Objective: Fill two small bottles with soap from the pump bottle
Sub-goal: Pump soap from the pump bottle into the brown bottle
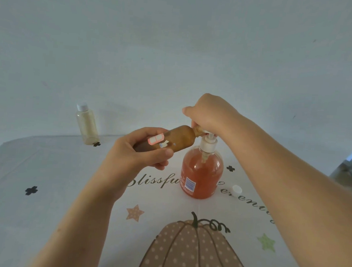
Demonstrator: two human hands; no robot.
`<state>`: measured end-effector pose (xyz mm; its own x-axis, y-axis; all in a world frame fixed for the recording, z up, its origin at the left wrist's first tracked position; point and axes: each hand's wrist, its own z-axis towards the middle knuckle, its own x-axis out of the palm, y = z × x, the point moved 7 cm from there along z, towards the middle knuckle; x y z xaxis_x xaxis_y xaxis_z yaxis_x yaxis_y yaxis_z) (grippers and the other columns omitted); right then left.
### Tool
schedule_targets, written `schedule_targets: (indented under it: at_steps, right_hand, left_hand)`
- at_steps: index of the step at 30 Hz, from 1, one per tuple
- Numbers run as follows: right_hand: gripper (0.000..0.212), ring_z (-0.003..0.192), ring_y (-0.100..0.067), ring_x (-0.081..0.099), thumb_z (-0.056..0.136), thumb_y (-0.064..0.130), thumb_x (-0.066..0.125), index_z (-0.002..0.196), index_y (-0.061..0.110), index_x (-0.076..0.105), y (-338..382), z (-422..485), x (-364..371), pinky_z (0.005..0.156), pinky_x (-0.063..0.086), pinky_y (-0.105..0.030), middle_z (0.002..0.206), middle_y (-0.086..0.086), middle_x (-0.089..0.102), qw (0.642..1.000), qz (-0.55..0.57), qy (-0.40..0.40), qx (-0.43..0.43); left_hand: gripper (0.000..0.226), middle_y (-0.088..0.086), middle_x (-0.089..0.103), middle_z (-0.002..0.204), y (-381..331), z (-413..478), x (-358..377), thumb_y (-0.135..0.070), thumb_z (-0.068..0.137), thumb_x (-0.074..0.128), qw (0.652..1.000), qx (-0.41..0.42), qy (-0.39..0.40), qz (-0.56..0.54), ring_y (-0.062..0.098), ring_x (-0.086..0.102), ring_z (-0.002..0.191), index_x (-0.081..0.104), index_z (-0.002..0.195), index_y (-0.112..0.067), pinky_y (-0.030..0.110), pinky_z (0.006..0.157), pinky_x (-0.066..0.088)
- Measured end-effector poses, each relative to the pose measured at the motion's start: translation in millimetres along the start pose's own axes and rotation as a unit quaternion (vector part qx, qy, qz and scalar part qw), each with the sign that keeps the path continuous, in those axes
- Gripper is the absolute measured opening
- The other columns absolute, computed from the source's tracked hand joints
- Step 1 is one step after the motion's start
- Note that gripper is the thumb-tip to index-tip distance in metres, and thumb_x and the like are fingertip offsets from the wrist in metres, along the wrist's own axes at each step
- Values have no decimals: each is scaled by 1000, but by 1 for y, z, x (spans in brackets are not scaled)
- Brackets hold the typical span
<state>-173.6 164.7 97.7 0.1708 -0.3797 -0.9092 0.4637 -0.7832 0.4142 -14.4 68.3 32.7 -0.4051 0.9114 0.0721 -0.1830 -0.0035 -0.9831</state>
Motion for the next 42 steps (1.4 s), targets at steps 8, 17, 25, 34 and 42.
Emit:
schedule_targets:
  at_steps: [8, 17, 25, 34, 42]
  right_hand:
    - [35, 63, -22, 55, 97, 33, 49, 93, 7, 73, -10, 6, 10, 59, 40, -29, 69, -3, 60, 1000, 4, -11, 2]
    - [37, 60, -20, 56, 98, 35, 49, 93, 8, 74, -3, 1, 0, 61, 43, -29, 65, -1, 61, 1000, 8, -21, -19]
    - [35, 57, -20, 53, 97, 31, 52, 97, 5, 75, -2, -1, -1, 65, 46, -30, 59, 0, 55, 1000, 24, -1, -13]
    - [34, 61, -21, 55, 96, 32, 51, 95, 8, 74, -9, 2, 7, 59, 41, -28, 68, -2, 62, 1000, 15, -15, -1]
    - [36, 67, -21, 57, 98, 32, 45, 95, 10, 74, -8, -2, 8, 57, 38, -28, 86, -5, 71, 1000, 2, -5, -3]
  left_hand:
    - [40, 9, 71, 76, 3, 1, -1, -16, 59, 82, 1000, -15, 0, 10, 25, 68, 67, 75, 99, -17, 29, 68, 58]
    - [37, 7, 71, 75, -2, -1, 1, -8, 64, 83, 1000, -7, -6, 8, 24, 67, 65, 75, 99, -17, 28, 67, 59]
    - [44, 9, 71, 79, -2, -2, 1, -18, 58, 81, 1000, -5, -6, 1, 25, 69, 68, 74, 102, -16, 28, 67, 58]
    - [43, 9, 71, 76, 0, 0, -1, -13, 59, 85, 1000, -10, 1, 18, 24, 68, 67, 74, 101, -15, 28, 67, 58]
    - [37, 10, 70, 75, 3, 0, 0, -10, 64, 81, 1000, -15, 5, 17, 25, 68, 67, 75, 100, -16, 30, 68, 60]
